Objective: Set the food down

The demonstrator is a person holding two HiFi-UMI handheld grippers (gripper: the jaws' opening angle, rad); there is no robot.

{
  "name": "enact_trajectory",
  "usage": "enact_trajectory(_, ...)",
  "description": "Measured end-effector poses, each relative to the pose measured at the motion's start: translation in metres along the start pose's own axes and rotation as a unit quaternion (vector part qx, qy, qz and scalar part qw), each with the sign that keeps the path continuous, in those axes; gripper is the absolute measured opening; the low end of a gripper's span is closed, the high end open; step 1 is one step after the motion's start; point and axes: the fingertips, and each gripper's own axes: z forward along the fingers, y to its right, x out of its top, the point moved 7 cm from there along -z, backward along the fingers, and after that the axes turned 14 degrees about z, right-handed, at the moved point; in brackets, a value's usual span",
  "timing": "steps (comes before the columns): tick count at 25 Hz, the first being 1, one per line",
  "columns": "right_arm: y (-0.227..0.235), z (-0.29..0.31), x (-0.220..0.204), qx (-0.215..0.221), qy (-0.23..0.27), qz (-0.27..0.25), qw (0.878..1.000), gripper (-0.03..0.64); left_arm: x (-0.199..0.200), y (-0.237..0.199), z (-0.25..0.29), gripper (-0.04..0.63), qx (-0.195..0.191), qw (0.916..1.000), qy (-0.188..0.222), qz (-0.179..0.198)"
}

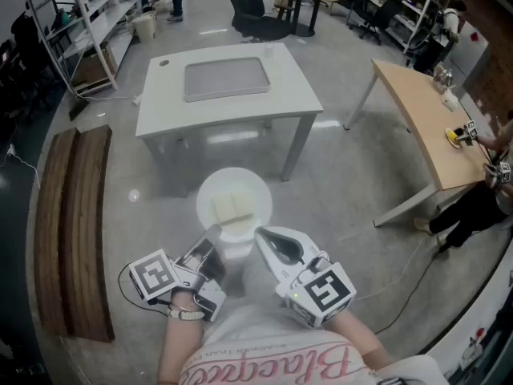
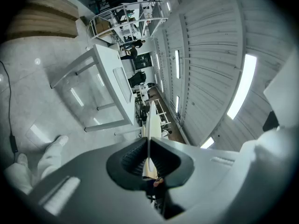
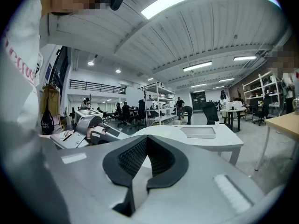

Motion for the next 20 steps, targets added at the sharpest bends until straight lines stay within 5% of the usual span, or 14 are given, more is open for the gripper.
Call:
enact_trajectory(12,0.004,0.003,0.003,-0.002,-0.014,-0.03,0.999,0.0,0.001,-0.001,0.008,0.017,0.0,1.0,0.001,-0.008)
enact_trajectory(20,0.033,0.026,0.02,-0.024,-0.033,0.007,0.999,0.0,0.019,-0.01,0.031,0.017,0.01,0.9998,0.001,-0.016)
